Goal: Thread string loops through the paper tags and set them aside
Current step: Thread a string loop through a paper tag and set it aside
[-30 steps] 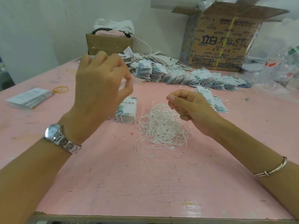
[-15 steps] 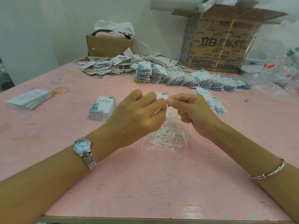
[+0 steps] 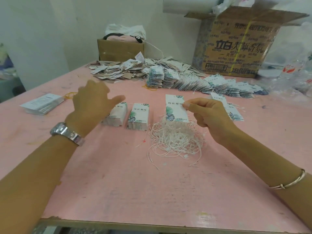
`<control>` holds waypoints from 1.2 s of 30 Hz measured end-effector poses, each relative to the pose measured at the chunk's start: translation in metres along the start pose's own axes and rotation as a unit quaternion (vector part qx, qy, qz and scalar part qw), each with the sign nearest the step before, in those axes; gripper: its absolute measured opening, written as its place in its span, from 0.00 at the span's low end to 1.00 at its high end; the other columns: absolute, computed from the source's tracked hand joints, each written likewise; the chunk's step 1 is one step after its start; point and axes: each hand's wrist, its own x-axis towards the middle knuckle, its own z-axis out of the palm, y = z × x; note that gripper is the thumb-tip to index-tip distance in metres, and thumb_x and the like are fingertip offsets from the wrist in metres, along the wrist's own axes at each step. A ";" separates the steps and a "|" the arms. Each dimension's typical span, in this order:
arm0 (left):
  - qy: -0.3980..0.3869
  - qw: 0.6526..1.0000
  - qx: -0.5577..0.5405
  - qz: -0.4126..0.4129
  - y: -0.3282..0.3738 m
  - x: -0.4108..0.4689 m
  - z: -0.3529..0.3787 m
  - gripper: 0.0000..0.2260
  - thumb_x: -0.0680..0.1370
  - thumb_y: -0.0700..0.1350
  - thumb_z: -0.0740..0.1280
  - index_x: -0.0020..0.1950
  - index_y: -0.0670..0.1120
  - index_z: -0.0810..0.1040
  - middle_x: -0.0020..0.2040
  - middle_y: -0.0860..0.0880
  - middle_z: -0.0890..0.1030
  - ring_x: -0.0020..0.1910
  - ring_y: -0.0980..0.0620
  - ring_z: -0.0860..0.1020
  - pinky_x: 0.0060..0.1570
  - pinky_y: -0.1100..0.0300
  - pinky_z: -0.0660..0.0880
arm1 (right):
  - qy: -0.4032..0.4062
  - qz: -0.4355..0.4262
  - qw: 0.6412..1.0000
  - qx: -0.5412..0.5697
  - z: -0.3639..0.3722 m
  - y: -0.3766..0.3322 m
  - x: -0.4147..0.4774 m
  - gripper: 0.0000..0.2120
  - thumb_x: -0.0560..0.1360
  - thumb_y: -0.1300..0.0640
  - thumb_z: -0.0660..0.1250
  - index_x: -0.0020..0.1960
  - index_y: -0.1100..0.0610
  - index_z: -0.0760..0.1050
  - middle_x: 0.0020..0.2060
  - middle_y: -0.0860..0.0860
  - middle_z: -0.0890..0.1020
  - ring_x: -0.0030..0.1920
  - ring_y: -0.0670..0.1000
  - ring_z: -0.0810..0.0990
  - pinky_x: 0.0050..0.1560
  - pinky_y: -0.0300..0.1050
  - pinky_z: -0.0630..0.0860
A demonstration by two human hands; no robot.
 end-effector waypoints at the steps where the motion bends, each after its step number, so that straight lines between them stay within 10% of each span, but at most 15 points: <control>1: -0.055 0.998 -0.020 -0.025 -0.005 0.004 0.003 0.29 0.72 0.70 0.65 0.53 0.44 0.78 0.52 0.44 0.79 0.50 0.42 0.77 0.45 0.52 0.72 | -0.001 0.001 1.000 -0.006 0.000 0.001 0.000 0.03 0.73 0.58 0.73 0.43 0.58 0.82 0.19 0.45 0.65 0.22 0.47 0.57 0.23 0.36 0.57; 6: -0.172 0.983 -0.023 -0.053 -0.017 0.010 0.010 0.27 0.72 0.68 0.68 0.38 0.42 0.75 0.35 0.46 0.76 0.37 0.45 0.74 0.36 0.58 0.65 | -0.004 0.003 1.000 -0.015 0.001 0.003 0.001 0.03 0.73 0.57 0.74 0.43 0.57 0.83 0.20 0.47 0.66 0.23 0.48 0.56 0.24 0.37 0.57; 13: -0.144 0.987 0.030 -0.063 -0.022 0.013 0.009 0.30 0.70 0.70 0.68 0.54 0.44 0.82 0.45 0.44 0.82 0.46 0.43 0.79 0.48 0.51 0.78 | -0.011 -0.001 1.000 -0.022 0.001 0.003 0.000 0.03 0.73 0.58 0.73 0.43 0.58 0.83 0.19 0.46 0.66 0.22 0.47 0.57 0.23 0.37 0.57; 20: -0.156 0.985 0.028 -0.069 -0.034 0.023 0.019 0.31 0.70 0.71 0.65 0.33 0.42 0.69 0.32 0.44 0.75 0.33 0.46 0.73 0.39 0.56 0.71 | -0.016 -0.005 0.999 -0.034 0.001 0.005 0.000 0.05 0.73 0.57 0.74 0.45 0.59 0.84 0.20 0.47 0.66 0.23 0.48 0.57 0.24 0.37 0.58; 36: -0.159 0.981 -0.064 -0.094 -0.037 0.029 0.014 0.25 0.78 0.60 0.65 0.33 0.42 0.66 0.32 0.46 0.67 0.30 0.50 0.66 0.29 0.56 0.57 | -0.014 0.001 0.999 -0.041 0.001 0.004 -0.001 0.05 0.73 0.57 0.74 0.45 0.58 0.84 0.19 0.47 0.66 0.23 0.48 0.57 0.25 0.38 0.57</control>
